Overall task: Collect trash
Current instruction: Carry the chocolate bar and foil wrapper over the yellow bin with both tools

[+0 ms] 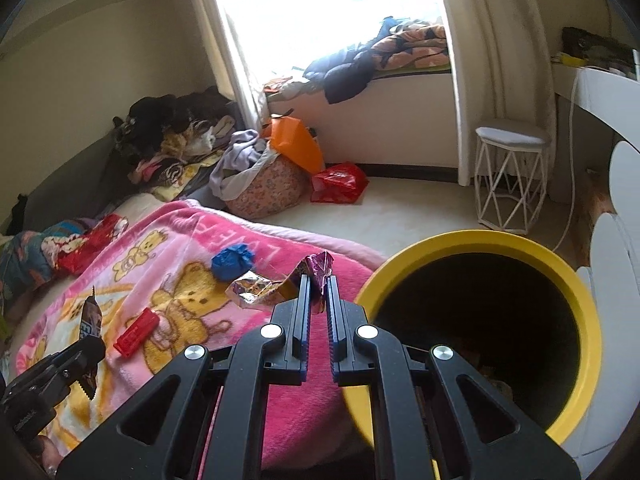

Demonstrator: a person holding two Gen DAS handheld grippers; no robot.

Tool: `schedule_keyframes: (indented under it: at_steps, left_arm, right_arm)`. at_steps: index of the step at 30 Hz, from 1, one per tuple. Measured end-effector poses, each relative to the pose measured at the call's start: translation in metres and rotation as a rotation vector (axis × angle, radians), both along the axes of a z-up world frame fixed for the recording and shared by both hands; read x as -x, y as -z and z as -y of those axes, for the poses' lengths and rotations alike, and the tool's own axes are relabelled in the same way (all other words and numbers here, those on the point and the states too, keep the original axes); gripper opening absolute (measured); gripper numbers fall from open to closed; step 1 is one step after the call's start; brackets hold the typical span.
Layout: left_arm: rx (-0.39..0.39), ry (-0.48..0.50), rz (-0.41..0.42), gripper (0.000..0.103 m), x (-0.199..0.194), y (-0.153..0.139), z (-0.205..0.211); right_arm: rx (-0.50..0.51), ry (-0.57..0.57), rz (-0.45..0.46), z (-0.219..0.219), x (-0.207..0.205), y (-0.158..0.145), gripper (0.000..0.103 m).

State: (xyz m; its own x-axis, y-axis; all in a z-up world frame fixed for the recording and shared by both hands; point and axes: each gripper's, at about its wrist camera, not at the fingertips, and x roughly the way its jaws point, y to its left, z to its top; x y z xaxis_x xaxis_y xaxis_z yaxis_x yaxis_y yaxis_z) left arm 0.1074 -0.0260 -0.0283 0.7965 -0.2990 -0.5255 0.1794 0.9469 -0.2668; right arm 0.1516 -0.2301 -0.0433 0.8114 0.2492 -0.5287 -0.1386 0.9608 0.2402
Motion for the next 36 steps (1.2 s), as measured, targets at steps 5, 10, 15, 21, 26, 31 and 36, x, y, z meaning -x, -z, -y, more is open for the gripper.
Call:
schedule_keyframes:
  at_steps: [5, 10, 15, 21, 26, 31, 36]
  left_arm:
    - [-0.003, 0.033, 0.011, 0.011, -0.002, -0.002, 0.018]
    - [-0.007, 0.064, 0.02, 0.011, -0.002, -0.004, 0.033]
    - [-0.011, 0.09, 0.025, 0.011, -0.004, -0.005, 0.047]
    - [-0.012, 0.124, 0.026, 0.011, -0.008, -0.003, 0.064]
    - [-0.016, 0.158, 0.028, 0.011, -0.01, -0.002, 0.081]
    - [-0.029, 0.192, 0.036, 0.011, -0.013, -0.002, 0.1]
    - [-0.04, 0.219, 0.038, 0.011, -0.015, 0.0, 0.114]
  right_arm:
    - [-0.002, 0.048, -0.007, 0.021, 0.004, 0.002, 0.008]
    - [-0.013, 0.091, -0.015, 0.041, 0.008, 0.005, 0.008]
    - [-0.017, 0.126, -0.011, 0.057, 0.012, 0.005, 0.008]
    - [-0.003, 0.178, -0.001, 0.075, 0.016, 0.005, 0.008]
    - [0.005, 0.225, 0.004, 0.092, 0.02, 0.006, 0.008]
    - [0.005, 0.261, 0.0, 0.106, 0.021, 0.008, 0.008]
    - [0.001, 0.293, -0.011, 0.119, 0.022, 0.012, 0.008]
